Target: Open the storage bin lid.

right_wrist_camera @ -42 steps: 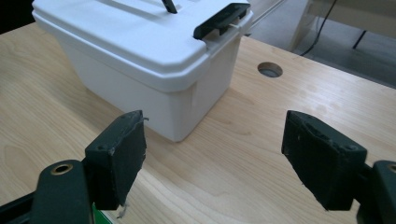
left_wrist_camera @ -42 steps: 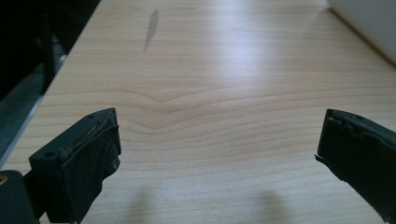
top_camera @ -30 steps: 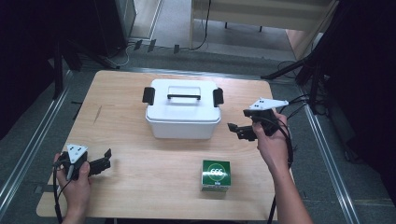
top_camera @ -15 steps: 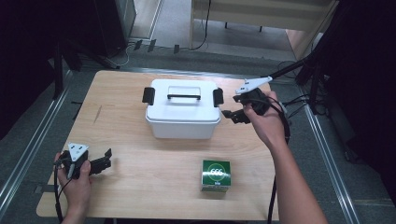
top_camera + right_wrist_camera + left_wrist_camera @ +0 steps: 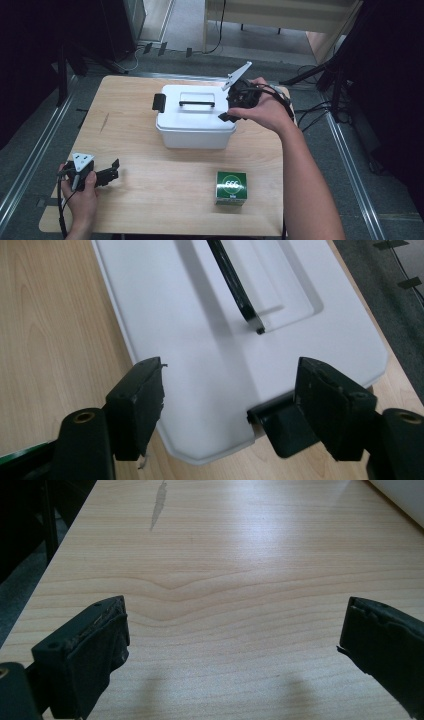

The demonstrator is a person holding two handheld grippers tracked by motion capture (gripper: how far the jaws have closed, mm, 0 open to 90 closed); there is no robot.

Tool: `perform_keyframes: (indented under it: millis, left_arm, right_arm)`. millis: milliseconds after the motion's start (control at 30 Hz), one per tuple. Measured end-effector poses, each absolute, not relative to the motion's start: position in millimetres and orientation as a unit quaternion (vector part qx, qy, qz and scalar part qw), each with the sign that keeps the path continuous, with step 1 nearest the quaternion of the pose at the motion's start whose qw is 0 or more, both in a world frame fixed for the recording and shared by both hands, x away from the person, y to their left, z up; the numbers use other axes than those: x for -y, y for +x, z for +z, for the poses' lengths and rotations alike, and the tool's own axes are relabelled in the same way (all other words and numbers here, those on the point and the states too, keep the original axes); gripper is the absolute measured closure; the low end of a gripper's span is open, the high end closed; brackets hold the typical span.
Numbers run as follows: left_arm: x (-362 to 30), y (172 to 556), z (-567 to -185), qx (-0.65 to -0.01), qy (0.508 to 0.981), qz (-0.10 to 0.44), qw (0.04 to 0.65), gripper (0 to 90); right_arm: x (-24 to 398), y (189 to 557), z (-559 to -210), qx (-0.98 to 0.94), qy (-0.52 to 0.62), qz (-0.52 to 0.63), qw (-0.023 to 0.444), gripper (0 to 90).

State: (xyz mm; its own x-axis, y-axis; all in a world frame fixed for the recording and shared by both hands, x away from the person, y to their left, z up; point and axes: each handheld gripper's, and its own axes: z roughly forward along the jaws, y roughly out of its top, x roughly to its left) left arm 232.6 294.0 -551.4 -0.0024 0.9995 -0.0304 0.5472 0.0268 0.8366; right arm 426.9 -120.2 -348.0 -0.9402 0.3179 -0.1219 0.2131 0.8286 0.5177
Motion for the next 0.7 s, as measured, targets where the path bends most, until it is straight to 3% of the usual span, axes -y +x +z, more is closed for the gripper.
perform_keyframes:
  millis: [167,200,233,333,467,700]
  left_arm:
    - [-294.5,233.3,-551.4,-0.627,0.618,0.326,0.344,0.0]
    - [-294.4,233.6,-551.2,-0.627,0.618,0.325,0.346,0.0]
    - [-294.4,233.6,-551.2,-0.627,0.618,0.325,0.346,0.0]
    - [-294.1,234.1,-551.3,-0.626,0.619,0.325,0.345,0.0]
    - [-294.2,233.9,-551.2,-0.628,0.618,0.324,0.346,0.0]
    - [-294.5,234.5,-551.3,-0.628,0.619,0.320,0.345,0.0]
  right_arm:
    - [104.9,432.2,-345.3,-0.954,0.124,0.239,0.130,38.7]
    - [99.5,433.7,-344.3,-0.955,0.117,0.230,0.144,45.5]
    - [99.5,433.7,-344.3,-0.955,0.117,0.230,0.144,45.5]
    - [87.1,438.6,-344.0,-0.958,0.099,0.223,0.148,57.5]
    - [74.6,440.7,-347.1,-0.964,0.085,0.208,0.139,67.2]
    - [47.8,442.5,-350.8,-0.969,0.050,0.192,0.151,70.8]
